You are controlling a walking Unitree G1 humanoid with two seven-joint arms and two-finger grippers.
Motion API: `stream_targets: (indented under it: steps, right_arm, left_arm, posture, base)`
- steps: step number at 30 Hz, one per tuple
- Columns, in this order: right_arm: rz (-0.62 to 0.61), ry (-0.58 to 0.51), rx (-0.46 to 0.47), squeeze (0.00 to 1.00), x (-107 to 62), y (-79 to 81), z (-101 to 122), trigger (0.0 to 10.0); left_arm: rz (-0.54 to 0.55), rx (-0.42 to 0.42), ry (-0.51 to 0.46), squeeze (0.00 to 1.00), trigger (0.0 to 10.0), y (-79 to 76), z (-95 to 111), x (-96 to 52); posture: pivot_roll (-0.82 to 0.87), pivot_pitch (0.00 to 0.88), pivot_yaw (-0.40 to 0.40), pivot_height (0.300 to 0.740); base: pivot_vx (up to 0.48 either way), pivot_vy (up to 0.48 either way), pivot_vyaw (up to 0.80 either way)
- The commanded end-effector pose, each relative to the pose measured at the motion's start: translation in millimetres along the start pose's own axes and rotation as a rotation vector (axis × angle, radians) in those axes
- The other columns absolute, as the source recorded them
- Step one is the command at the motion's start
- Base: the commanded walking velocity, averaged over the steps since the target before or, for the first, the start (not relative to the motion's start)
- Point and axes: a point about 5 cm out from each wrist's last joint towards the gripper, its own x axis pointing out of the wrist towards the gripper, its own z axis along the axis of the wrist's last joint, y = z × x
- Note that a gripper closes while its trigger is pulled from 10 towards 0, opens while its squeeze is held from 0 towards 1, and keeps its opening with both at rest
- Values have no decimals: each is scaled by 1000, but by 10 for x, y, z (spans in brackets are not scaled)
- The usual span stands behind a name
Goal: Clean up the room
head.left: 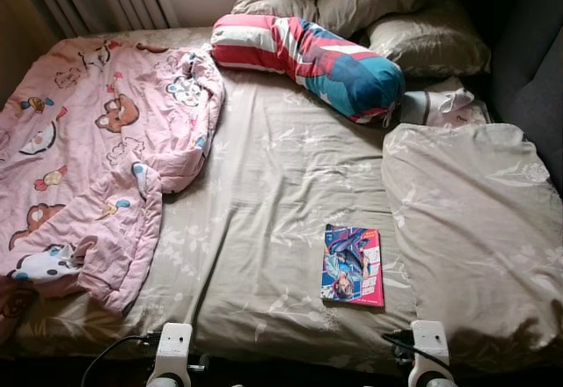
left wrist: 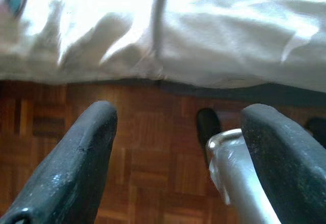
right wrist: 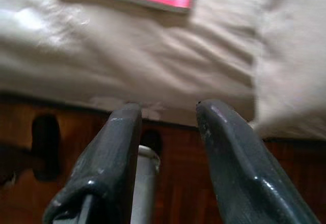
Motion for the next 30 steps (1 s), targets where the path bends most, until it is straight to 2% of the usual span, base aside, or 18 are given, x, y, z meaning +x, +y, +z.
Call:
stream_targets:
  steps: [1,3,11,30]
  right_arm:
    - [4,30,-2,0,-15,40,-77,10000]
    - [-7,62,32,0,-35,24,-151,10000]
    - [-13,78,39,0,-49,4,-195,10000]
    - [-24,59,35,0,-33,11,-144,10000]
  left_arm:
    - [9,-7,65,0,10000,37,-175,-49]
    - [10,-3,78,0,10000,38,-214,-62]
    - [5,4,94,0,10000,33,-258,-75]
    - [4,7,101,0,10000,14,-307,-94]
  posture:
    - [-60,145,69,740]
    - [-65,145,72,740]
    - [-69,143,77,740]
    - [-66,146,77,740]
  base:
    - [0,266,794]
    - [0,266,0]
    - [0,266,0]
    - [0,359,0]
